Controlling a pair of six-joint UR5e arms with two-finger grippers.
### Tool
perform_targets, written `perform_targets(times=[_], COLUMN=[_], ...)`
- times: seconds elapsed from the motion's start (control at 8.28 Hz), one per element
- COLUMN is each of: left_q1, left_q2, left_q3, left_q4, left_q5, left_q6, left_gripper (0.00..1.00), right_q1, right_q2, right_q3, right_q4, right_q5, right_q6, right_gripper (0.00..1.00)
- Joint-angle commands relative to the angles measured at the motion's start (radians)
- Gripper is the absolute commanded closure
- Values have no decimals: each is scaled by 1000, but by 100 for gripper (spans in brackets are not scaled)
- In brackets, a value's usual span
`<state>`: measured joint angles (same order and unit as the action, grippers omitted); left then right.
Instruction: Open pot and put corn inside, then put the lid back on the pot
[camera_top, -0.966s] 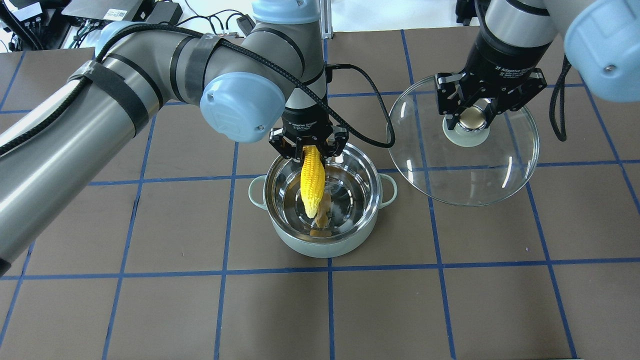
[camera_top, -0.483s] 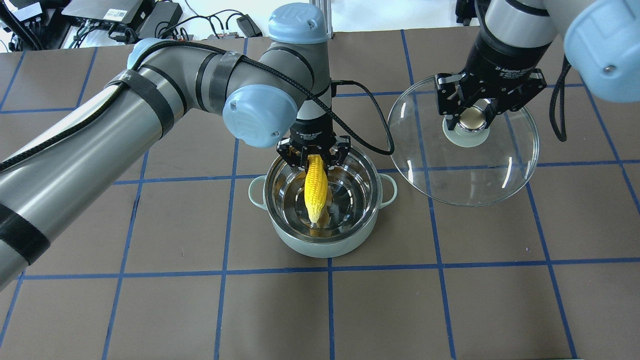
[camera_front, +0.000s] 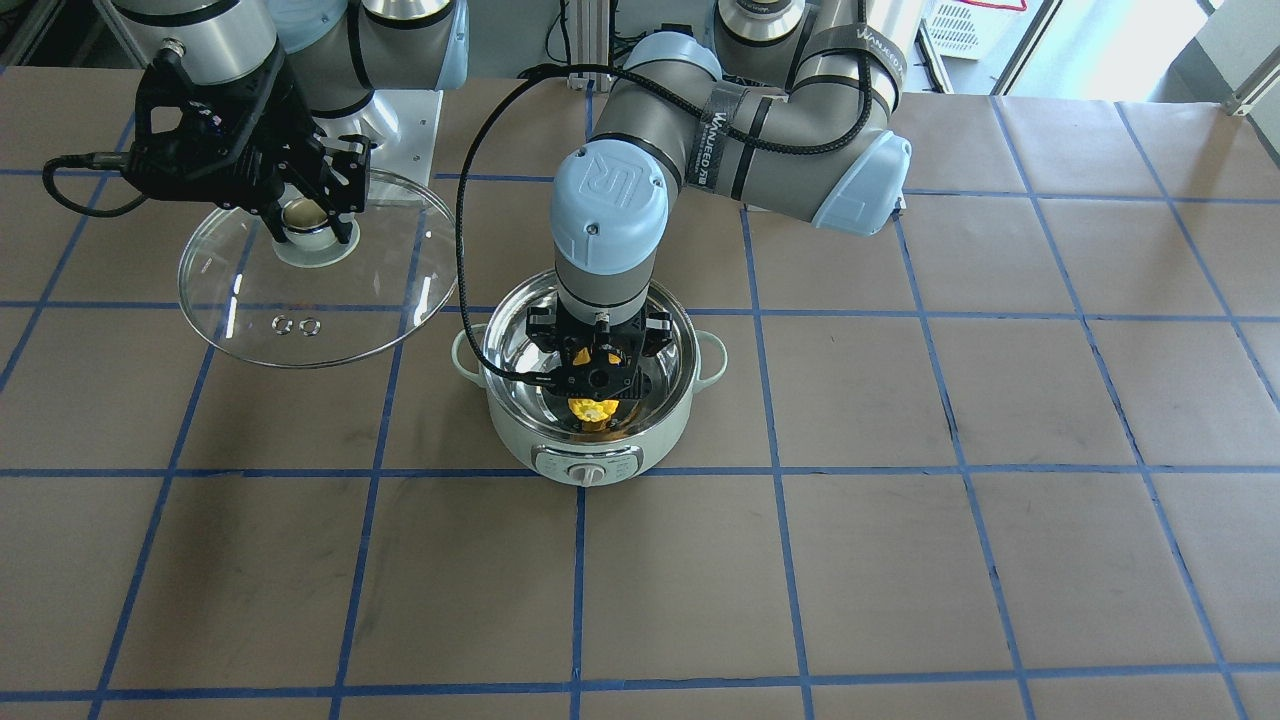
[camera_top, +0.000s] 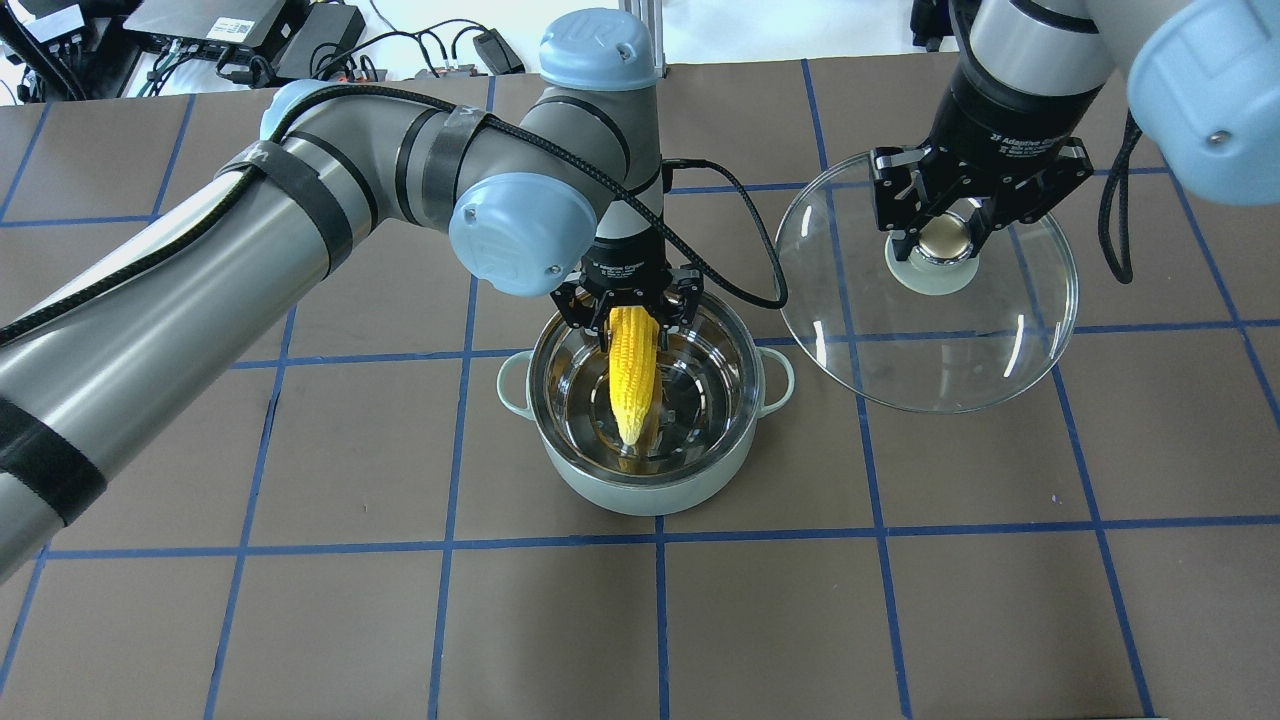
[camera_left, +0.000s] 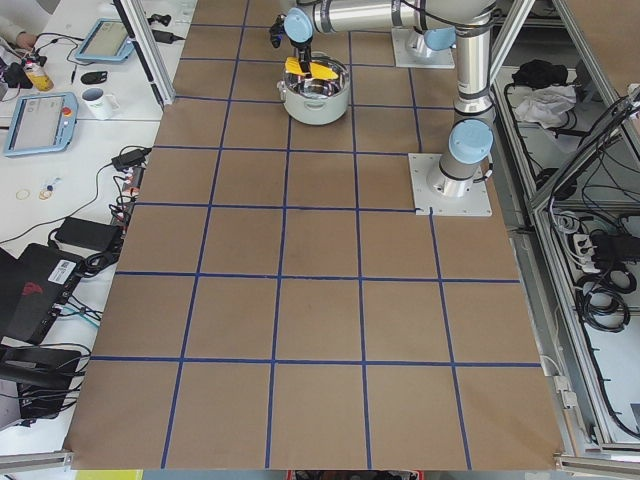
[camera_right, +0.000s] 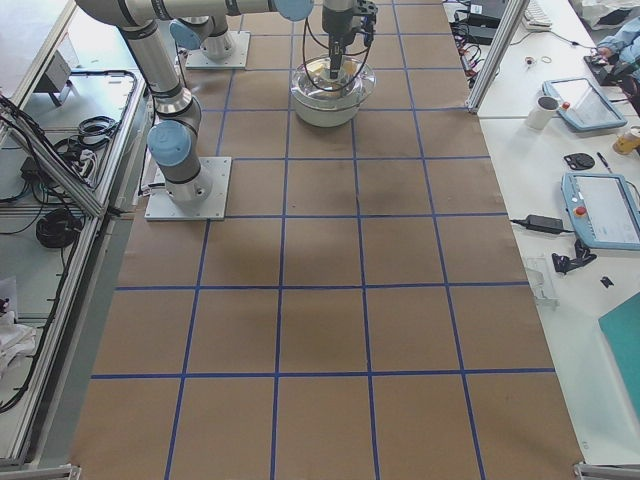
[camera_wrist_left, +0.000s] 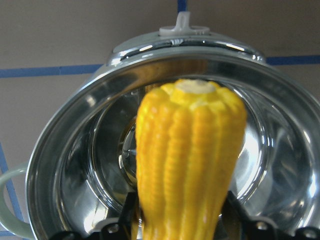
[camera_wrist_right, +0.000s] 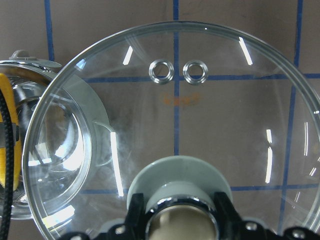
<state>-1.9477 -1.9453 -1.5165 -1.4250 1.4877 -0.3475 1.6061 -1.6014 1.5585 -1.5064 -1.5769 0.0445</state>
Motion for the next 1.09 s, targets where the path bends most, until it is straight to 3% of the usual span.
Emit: perform_targets(times=[0.0, 0.36, 0.72, 0.97], left_q1=[4, 47, 269, 402], left_q2=[6, 48, 63, 98], left_q3=[6, 39, 122, 177], left_q4=[-8, -49, -113, -202], left_q5=[2, 29, 48, 95], left_q6=[12, 219, 313, 340], left_gripper=[0, 0, 0, 0], right_q1=[0, 0, 9, 99], right_q2=[0, 2, 21, 53], right_q3=[0, 2, 5, 5], right_q4=[0, 8, 5, -5], right_q5=[1, 1, 8, 43], right_q6=[0, 0, 12, 40], right_gripper=[74, 74, 74, 75])
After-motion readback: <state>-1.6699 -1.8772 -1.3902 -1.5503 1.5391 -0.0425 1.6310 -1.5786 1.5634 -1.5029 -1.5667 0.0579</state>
